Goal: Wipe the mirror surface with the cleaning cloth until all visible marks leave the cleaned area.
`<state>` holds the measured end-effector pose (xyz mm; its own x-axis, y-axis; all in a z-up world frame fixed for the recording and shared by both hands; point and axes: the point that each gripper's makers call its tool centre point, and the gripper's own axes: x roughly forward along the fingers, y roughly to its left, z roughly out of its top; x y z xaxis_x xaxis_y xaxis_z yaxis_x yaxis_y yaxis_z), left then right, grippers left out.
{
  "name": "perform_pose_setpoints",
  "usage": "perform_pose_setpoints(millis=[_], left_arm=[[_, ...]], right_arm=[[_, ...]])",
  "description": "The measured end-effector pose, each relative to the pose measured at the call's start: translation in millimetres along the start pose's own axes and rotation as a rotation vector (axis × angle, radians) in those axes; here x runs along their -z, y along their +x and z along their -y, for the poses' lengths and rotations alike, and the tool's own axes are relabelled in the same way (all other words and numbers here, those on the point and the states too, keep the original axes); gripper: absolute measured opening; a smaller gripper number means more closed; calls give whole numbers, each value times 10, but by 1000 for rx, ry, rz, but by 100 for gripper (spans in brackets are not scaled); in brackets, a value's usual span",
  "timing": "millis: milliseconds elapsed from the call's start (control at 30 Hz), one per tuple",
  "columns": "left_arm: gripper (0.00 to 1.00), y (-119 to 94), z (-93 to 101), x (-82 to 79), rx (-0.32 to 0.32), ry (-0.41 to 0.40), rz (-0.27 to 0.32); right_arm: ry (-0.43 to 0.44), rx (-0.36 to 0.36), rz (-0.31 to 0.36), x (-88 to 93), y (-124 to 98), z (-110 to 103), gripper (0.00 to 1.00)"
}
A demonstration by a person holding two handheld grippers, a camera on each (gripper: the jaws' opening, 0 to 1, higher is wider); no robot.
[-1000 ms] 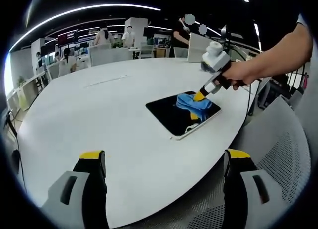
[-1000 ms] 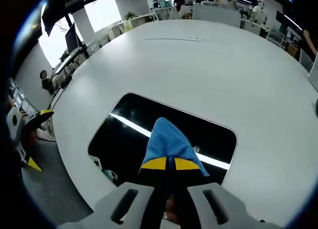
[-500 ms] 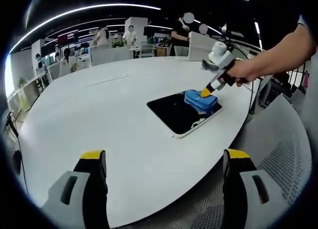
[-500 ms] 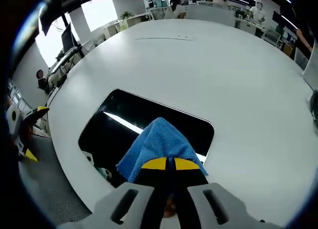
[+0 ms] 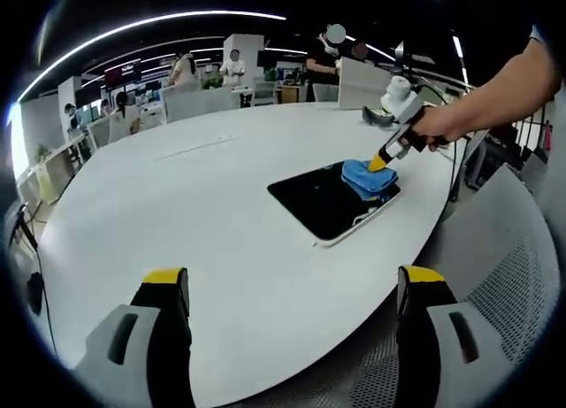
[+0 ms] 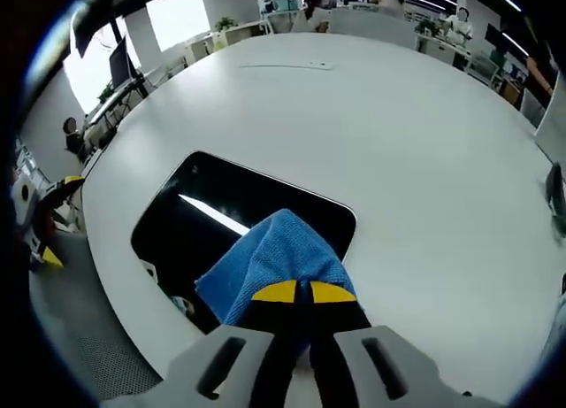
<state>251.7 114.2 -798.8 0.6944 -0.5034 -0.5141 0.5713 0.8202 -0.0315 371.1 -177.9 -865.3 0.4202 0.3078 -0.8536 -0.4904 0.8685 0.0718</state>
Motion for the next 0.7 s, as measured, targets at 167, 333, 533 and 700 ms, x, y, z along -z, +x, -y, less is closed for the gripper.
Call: perform_pose_setpoints(millis=[167,333,533,700], left_arm=[[98,-2,-9,9,0,1,-4],[98,-5,-3,15,6,-6,-3],[99,-21,-35,-7,-8,13,14],[99,-16,-3,11,9,-1,2]], right_arm=[[-17,13,12,-4,1,-15,0],[-17,10,20,4,-10,-23,1],[-18,50,29,2,14,-36,0],[12,66,23,18,0,-29,0]])
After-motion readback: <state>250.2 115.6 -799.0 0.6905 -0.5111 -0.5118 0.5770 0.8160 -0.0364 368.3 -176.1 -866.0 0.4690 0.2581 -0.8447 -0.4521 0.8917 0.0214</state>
